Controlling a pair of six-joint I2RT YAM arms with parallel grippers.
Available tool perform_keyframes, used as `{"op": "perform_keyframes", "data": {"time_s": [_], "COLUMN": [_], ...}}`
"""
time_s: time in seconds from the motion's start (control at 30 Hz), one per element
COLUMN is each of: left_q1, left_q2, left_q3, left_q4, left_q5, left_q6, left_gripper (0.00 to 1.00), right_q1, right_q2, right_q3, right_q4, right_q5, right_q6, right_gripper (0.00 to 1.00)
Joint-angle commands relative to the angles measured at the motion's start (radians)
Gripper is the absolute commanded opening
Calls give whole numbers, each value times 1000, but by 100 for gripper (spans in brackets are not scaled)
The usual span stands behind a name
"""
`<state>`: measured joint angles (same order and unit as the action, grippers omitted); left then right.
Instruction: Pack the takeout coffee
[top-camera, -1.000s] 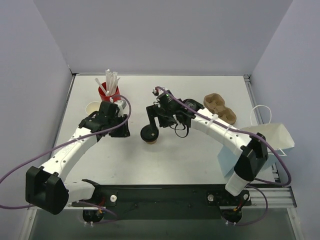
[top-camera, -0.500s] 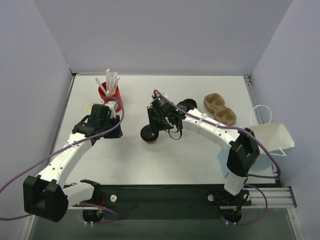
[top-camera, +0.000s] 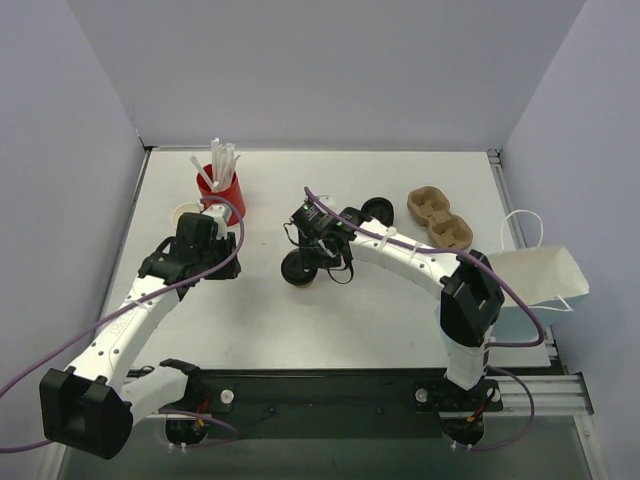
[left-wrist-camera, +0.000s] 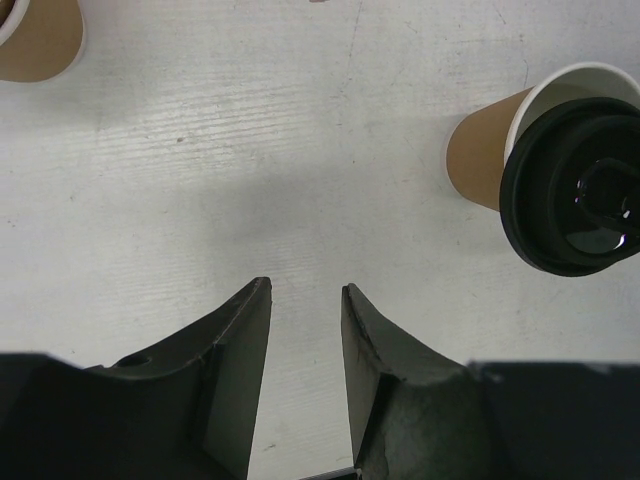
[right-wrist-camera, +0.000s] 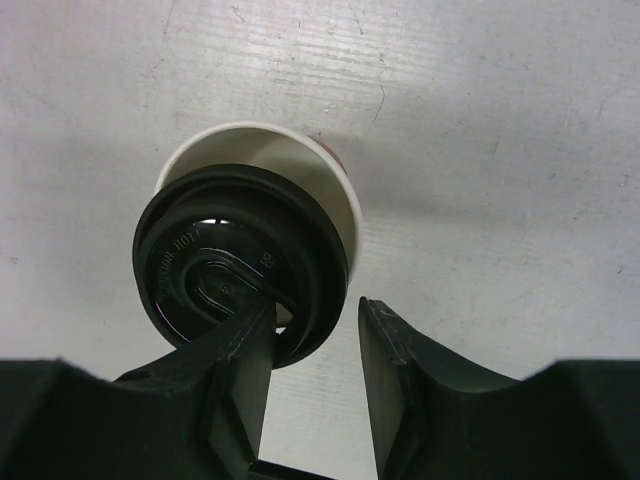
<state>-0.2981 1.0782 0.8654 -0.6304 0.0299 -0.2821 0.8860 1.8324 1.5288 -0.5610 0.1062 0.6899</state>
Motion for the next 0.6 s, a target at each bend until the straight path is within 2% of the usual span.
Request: {"op": "perform_keyframes", "data": {"time_s": [0.0,0.23,0.57], "left_q1": [2,2,1], "left_q2": [-27,-37,-41], "left_q3": [1,-2,-2], "left_q4": [44,43,43], "left_q5": [-15,-19,-22], "left_q6": [12,14,14], "left_gripper": [44,44,44], "right_q1": [11,19,18], "right_q2": [2,16,28], "right_q3": [45,59,93], "right_q4": [-48,-50,-59], "right_q5": [39,47,62], "right_q6": [36,33,8], "right_gripper": [37,20,3]}}
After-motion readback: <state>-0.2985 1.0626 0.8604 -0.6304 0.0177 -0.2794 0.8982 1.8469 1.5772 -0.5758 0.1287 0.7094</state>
